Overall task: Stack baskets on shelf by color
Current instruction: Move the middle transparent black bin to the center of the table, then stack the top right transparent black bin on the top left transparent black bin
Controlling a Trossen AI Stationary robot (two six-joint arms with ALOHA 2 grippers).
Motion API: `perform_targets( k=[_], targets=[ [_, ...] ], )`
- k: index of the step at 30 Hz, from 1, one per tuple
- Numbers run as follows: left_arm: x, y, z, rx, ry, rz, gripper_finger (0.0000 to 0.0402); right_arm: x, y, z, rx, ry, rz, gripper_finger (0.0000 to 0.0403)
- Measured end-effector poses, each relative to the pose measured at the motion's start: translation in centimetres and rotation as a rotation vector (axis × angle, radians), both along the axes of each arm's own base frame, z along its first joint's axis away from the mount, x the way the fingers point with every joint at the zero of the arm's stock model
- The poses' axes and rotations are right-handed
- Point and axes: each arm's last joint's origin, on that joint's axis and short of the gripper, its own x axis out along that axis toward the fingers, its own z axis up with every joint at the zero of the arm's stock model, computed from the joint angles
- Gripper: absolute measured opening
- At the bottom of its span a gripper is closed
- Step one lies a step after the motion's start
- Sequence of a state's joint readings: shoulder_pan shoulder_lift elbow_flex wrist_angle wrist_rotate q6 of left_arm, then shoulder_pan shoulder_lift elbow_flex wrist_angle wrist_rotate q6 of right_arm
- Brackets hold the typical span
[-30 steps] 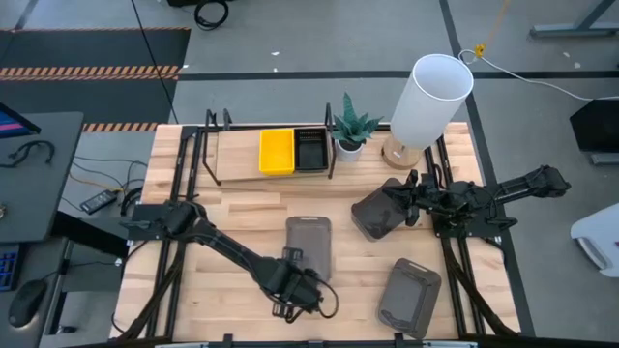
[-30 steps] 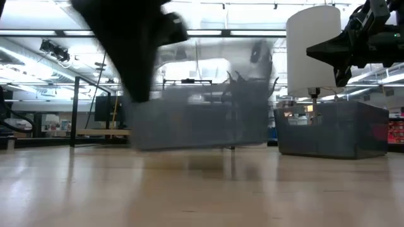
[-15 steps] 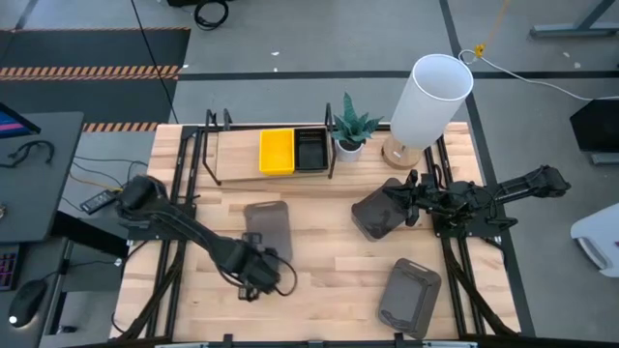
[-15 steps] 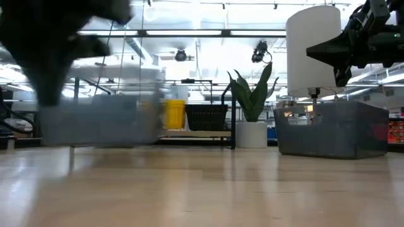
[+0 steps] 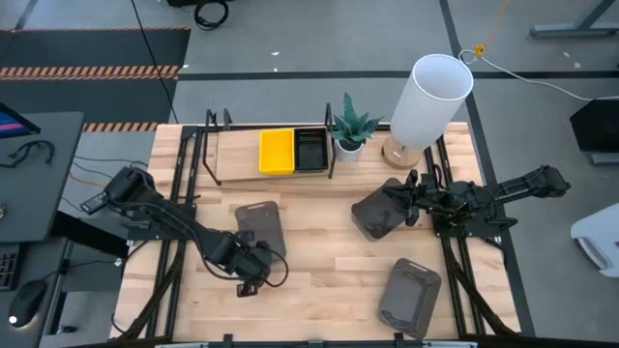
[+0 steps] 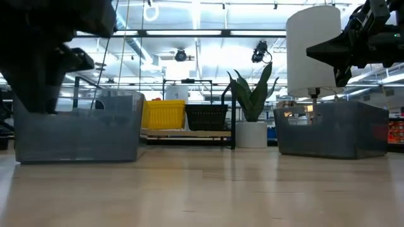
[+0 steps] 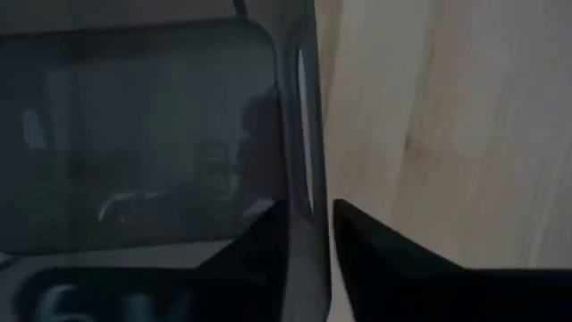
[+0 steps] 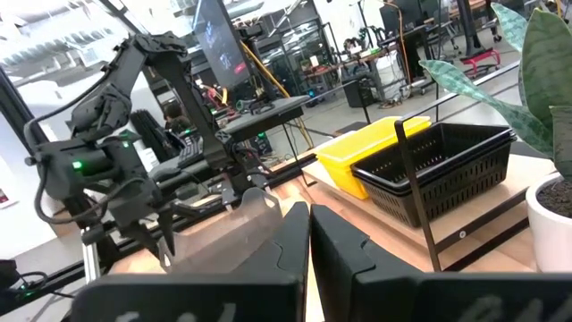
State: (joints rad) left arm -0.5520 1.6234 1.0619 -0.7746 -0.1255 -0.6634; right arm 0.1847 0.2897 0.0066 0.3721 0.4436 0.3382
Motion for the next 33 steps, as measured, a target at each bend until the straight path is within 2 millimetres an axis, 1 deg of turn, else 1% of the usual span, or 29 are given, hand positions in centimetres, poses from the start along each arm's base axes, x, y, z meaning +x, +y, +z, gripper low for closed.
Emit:
perform_targets(
  k=[3,6,9,11,14,18,21,25,29,31,33],
  targets=[
    [0.4,0.0,0.7,0.011,-0.019,-0.007,0.0140,0.0,0.0,0.0,0.000,0.000,0.000,0.0019],
    [1.3,0.1,2.4,0.032,-0.066,-0.004,0.0179,0.0,0.0,0.0,0.000,0.000,0.000,0.0019],
    [2.3,0.3,4.2,0.065,-0.151,0.025,0.0204,0.0,0.0,0.0,0.000,0.000,0.000,0.0019],
    [3.1,0.6,5.0,0.096,-0.218,0.038,0.0211,0.0,0.0,0.0,0.000,0.000,0.000,0.0019],
    [4.7,1.4,4.7,0.098,-0.264,0.046,0.0208,0.0,0.0,0.0,0.000,0.000,0.000,0.0019],
    [7.9,3.1,3.0,0.047,-0.312,0.031,0.0184,0.0,0.0,0.0,0.000,-0.002,0.000,0.0019],
    [10.3,4.2,2.2,0.021,-0.332,-0.011,0.0165,0.0,0.0,0.0,0.001,-0.003,0.000,0.0019],
    [13.6,5.3,1.8,0.071,-0.339,-0.085,0.0149,0.0,0.0,0.0,0.001,-0.004,0.000,0.0019],
    [16.9,6.2,1.5,0.130,-0.351,-0.164,0.0146,0.0,0.0,0.1,0.002,-0.009,-0.001,0.0019],
    [18.2,6.7,1.4,0.156,-0.352,-0.195,0.0151,0.0,0.0,0.1,0.002,-0.009,0.000,0.0019],
    [19.4,7.1,1.6,0.182,-0.369,-0.228,0.0160,0.0,0.0,0.1,0.002,-0.009,0.000,0.0019]
  ],
)
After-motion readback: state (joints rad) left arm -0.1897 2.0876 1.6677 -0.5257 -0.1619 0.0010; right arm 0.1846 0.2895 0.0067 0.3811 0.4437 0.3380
